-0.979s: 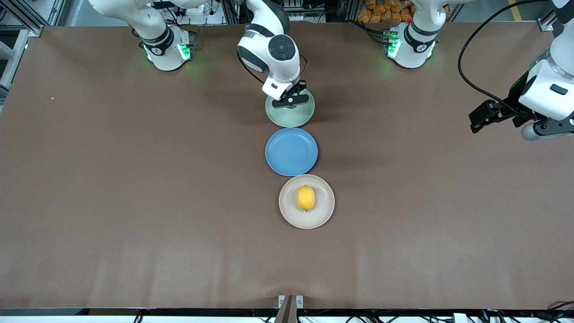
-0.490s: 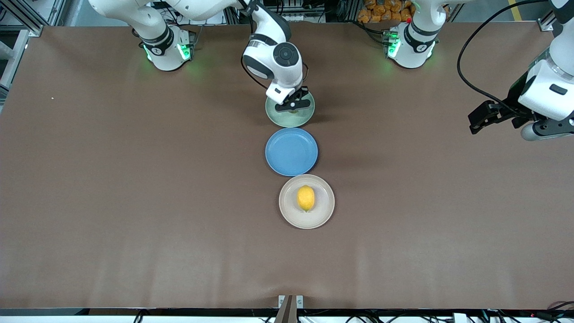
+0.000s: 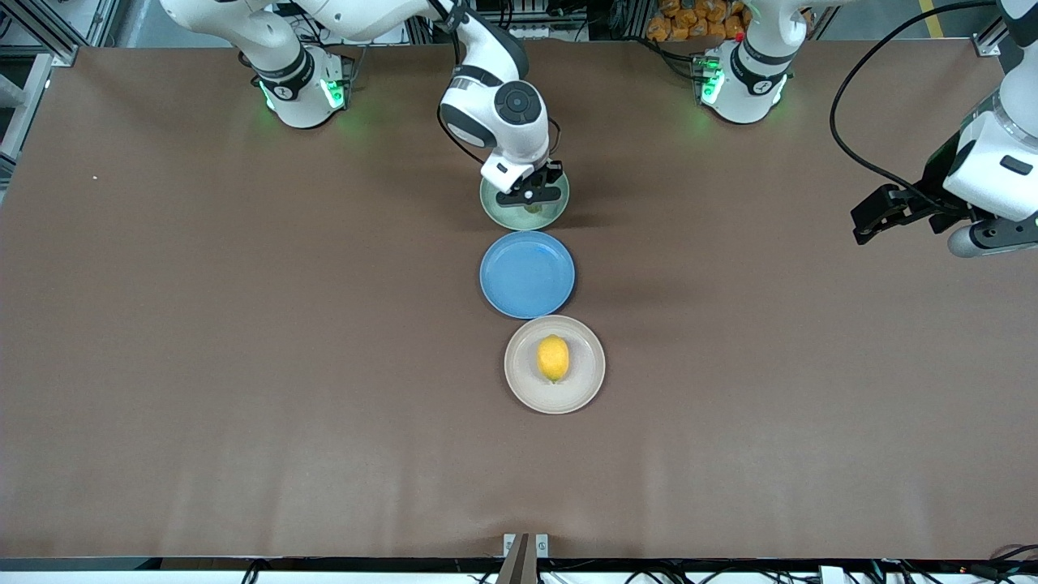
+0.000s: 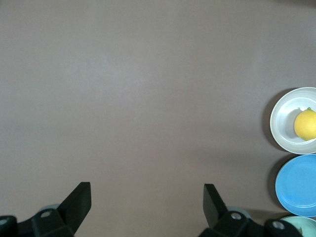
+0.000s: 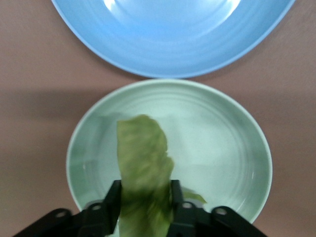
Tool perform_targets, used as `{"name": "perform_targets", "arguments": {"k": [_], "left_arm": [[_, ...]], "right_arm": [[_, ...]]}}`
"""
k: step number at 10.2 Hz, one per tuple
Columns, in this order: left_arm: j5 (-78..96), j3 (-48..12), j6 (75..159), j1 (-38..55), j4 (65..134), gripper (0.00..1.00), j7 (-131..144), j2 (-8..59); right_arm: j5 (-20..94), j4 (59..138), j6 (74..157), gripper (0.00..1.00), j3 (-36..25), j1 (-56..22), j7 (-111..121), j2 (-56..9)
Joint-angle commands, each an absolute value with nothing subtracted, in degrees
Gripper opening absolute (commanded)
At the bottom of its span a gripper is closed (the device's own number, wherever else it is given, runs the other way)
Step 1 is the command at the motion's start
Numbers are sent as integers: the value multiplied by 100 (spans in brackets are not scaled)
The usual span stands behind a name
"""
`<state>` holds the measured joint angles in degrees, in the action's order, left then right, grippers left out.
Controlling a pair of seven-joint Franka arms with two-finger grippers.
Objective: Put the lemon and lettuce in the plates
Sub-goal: 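Lower the lettuce onto the green plate and open the right gripper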
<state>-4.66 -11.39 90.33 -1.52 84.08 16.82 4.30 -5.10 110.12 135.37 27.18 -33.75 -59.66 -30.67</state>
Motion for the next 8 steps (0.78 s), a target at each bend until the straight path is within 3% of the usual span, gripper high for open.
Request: {"name": "perform_targets", "arguments": {"k": [1, 5, 8], "left_arm": [[-395, -1142, 9140, -193, 8455, 100, 1644, 413], [-413, -1151, 9185, -167, 8481, 100, 1670, 431], [-413, -1151, 9176, -167, 8473, 100, 1661, 466]], "right_arm": [[-598, 10803, 13063, 100, 2733, -3226, -6083, -2857], [-563, 10679, 12518, 100, 2760, -2701, -5618, -2488], [-536, 10022, 11361, 100, 2760, -1902, -4663, -2399]]}}
